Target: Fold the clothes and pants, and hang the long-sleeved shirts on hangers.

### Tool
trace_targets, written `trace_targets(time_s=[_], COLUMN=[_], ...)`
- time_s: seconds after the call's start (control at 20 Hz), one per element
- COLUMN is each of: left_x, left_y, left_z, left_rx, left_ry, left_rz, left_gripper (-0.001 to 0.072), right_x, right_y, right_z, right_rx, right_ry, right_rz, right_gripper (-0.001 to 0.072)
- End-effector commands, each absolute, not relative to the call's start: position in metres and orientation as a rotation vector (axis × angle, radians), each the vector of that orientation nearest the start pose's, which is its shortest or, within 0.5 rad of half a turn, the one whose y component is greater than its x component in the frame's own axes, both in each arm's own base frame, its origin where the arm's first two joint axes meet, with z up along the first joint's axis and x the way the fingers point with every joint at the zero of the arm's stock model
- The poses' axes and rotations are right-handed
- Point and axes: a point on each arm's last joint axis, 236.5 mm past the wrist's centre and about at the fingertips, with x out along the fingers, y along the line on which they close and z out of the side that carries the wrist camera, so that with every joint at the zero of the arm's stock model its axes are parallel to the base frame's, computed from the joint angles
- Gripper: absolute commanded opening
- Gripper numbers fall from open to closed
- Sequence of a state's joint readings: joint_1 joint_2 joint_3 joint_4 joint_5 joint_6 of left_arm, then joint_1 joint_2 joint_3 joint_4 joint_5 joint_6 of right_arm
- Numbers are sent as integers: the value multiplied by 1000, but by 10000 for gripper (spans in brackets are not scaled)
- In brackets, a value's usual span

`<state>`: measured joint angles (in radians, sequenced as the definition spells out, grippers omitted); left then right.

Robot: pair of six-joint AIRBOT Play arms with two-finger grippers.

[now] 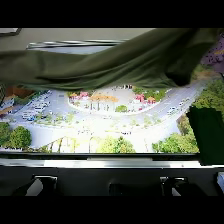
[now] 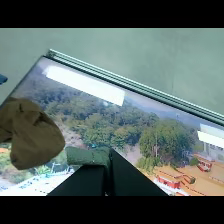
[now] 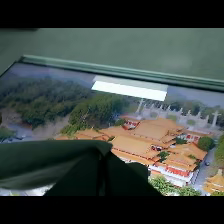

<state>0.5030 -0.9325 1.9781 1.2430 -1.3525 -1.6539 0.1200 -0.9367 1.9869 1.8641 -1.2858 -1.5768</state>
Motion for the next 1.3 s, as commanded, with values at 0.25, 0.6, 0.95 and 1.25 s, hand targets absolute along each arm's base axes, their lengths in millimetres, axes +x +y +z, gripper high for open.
trace_targets(time_s=[0.25,0.6,0.95,1.25], left_x=[330,513,587,572], left_y=[85,61,23,31], left_z=[389,137,-41,-39], left_rx=[-311,-264,-428,-527], left_ry=[422,872,1005,1091], left_rz=[167,52,92,84], left_gripper=[11,11,11,435], right_x=[339,494,567,562], right_y=[88,130,134,127], right_z=[425,182,-21,-28], right_rx=[145,287,414,396], right_ry=[371,978,1205,1240], right_rz=[292,282,141,171], right_gripper=[29,29,30,298])
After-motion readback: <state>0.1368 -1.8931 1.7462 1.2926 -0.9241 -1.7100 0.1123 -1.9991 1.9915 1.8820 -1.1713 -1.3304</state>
